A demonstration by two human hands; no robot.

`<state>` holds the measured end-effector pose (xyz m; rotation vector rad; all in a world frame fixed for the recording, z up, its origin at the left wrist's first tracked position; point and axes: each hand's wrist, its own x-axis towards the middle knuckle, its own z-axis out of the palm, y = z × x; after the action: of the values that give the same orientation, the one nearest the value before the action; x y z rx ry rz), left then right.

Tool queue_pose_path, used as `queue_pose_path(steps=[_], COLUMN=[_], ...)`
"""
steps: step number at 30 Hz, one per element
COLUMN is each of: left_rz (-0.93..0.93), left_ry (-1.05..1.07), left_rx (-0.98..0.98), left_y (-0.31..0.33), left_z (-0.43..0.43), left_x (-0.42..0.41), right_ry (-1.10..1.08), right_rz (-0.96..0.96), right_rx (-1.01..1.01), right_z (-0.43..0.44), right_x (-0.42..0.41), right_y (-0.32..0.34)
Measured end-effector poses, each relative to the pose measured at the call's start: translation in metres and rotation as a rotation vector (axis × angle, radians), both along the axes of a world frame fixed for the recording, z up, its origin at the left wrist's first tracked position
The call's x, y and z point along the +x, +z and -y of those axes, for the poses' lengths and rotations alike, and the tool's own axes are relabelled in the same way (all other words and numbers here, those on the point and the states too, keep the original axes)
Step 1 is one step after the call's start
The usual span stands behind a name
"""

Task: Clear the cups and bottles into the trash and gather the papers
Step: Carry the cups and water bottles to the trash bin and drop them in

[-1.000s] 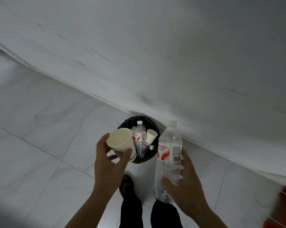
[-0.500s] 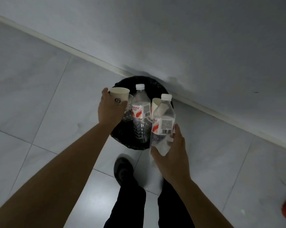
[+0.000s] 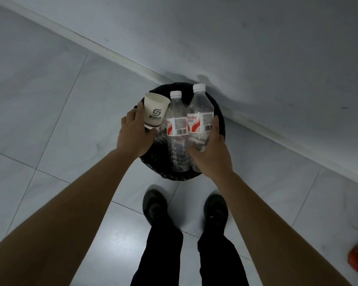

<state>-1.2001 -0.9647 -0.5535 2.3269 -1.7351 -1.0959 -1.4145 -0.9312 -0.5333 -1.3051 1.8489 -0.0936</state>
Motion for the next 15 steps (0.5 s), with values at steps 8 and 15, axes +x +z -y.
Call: queue_pose_path(steps=[8, 15], left_rz=[-0.065, -0.178], left_ry=[0.169, 0.250], left_rx=[0.065, -0.008], left_y=[0.020, 0.117], left_z=[-0.063, -0.116], left_x=[-0.012, -0.031], right_ry=[-0.028, 0.096], right_rz=[0.093, 0.034], right_rx=[0.073, -0.118], right_z=[-0.026, -0.036], right_x=[-0.014, -0.020], right_y=[0.009, 0.106])
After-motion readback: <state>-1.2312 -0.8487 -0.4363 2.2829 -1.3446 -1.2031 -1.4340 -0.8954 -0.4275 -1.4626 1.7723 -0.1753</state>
